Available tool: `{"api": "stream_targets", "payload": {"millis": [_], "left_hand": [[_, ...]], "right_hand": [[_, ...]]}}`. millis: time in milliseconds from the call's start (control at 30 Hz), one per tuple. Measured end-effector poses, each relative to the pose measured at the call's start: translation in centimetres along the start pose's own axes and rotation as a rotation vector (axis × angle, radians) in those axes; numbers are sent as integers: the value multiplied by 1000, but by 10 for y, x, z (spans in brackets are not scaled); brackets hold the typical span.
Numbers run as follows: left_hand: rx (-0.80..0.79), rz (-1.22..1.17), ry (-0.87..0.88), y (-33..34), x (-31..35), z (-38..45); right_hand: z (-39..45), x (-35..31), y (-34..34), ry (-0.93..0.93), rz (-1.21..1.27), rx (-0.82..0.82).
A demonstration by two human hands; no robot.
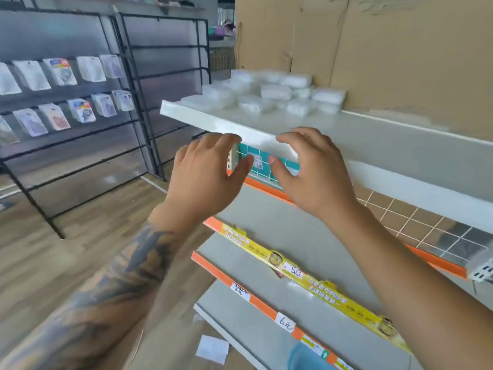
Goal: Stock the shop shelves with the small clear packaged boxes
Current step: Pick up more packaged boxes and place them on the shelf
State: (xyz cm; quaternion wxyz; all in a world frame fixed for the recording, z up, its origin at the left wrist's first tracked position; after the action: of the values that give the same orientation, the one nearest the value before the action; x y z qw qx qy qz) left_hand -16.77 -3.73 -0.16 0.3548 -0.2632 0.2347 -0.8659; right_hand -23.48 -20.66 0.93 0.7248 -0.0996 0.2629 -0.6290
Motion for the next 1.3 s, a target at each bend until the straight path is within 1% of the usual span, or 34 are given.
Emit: {"api": "stream_targets", "payload": {"millis": [100,233,300,367,467,567,633,800,1000,1167,1300], "left_hand": [[-19,4,5,19,-36,42],[-26,3,36,37,-85,94],[-11,-18,36,47,-111,120],[-18,-51,-1,62,-136,145],[-94,-23,-36,90,-163,173],[-205,-51,-64,118,-176,189],[-235,-94,-68,129,-180,192],[-173,-197,-92,132,-190,195],[-87,-316,-100,117,-192,200],[-2,-345,-141,92,-186,196],[100,-394,-142,57,-162,176]], "right_hand": [[34,-4,36,42,-58,-58],[77,-3,92,158,-110,-141],[97,4,121,212,-194,-189],[112,17,147,279,-297,-257],[126,36,177,387,-355,-338],[135,48,196,428,-390,-387],[137,52,204,448,-421,-404],[144,57,211,428,-488,-338],[151,55,215,430,-407,-338],[146,52,198,525,-288,-263],[134,35,162,504,-208,-153]]}}
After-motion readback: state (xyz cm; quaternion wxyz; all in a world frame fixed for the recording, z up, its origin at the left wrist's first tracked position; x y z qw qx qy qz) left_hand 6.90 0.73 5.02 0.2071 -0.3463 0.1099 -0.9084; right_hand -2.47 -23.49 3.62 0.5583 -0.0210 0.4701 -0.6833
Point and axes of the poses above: each hand's wrist, its own z-axis towards the middle knuckle, its own y-axis out of the palm, x = y × z, the point moved 10 cm from there along z, towards the middle knuckle, and after that the axes turned 15 degrees about x, right-handed, at the moved point
